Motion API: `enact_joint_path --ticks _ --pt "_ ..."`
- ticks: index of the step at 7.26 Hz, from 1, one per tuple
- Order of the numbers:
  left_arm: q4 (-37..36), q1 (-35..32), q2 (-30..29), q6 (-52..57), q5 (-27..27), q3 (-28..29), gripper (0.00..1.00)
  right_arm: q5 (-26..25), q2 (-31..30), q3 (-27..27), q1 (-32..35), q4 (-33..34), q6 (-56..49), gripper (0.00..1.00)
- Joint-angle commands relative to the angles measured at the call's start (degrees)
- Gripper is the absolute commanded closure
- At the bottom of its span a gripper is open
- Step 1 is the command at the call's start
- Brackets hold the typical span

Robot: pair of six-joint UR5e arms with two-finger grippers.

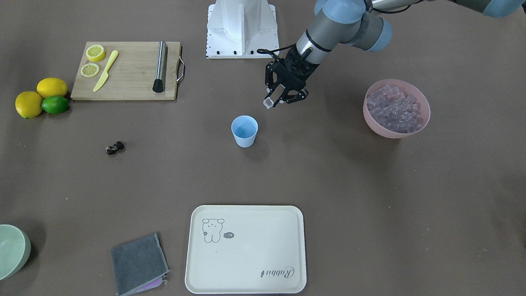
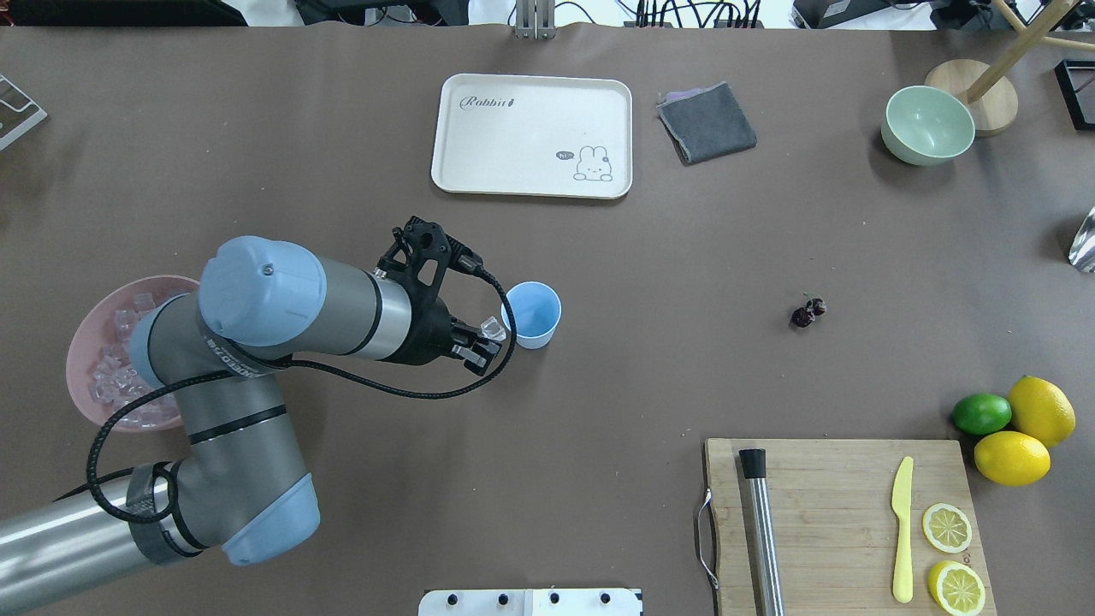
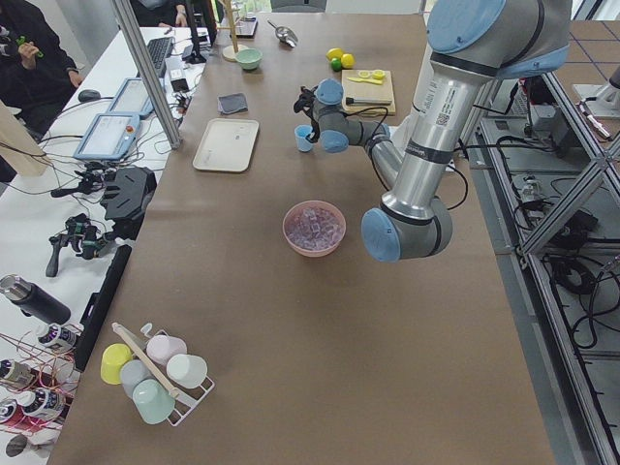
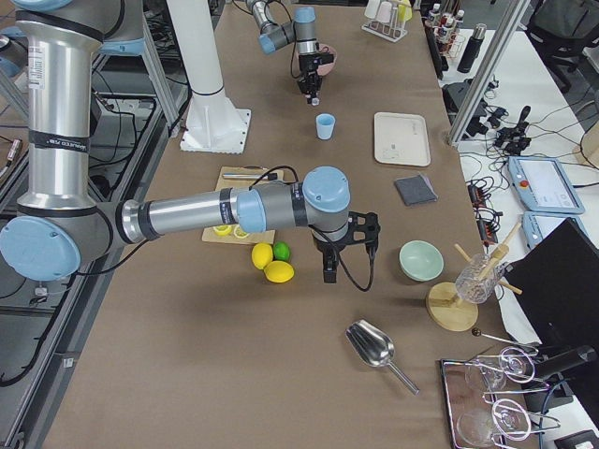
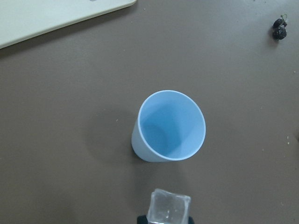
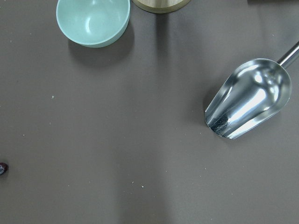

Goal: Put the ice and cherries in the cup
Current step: 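Carry the ice cube with the left gripper over the light-blue cup, then lower the left gripper into the cup and release the ice cube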

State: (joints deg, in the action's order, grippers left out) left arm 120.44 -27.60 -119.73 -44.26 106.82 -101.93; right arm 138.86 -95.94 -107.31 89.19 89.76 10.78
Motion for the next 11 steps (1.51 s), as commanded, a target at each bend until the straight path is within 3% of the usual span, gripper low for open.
enact_joint_path --ticks 1,4,7,11 --pt "-0.03 0.09 -3.3 -0.12 -0.47 3.39 1.0 -0.08 -0.04 0.09 0.02 -0.12 0.03 0.0" --pt "-0.12 -1.39 -4.63 -0.12 -0.38 3.94 1.0 0.0 0.05 0.0 0.02 -0.12 0.12 0.0" --pt "0.06 -1.58 -7.08 -0.03 -2.47 7.97 1.0 0.0 0.05 0.0 -0.07 -0.12 0.12 0.0" --pt "-0.12 -1.67 -7.18 -0.38 -2.84 7.98 1.0 0.0 0.23 0.35 -0.07 -0.12 0.12 0.0"
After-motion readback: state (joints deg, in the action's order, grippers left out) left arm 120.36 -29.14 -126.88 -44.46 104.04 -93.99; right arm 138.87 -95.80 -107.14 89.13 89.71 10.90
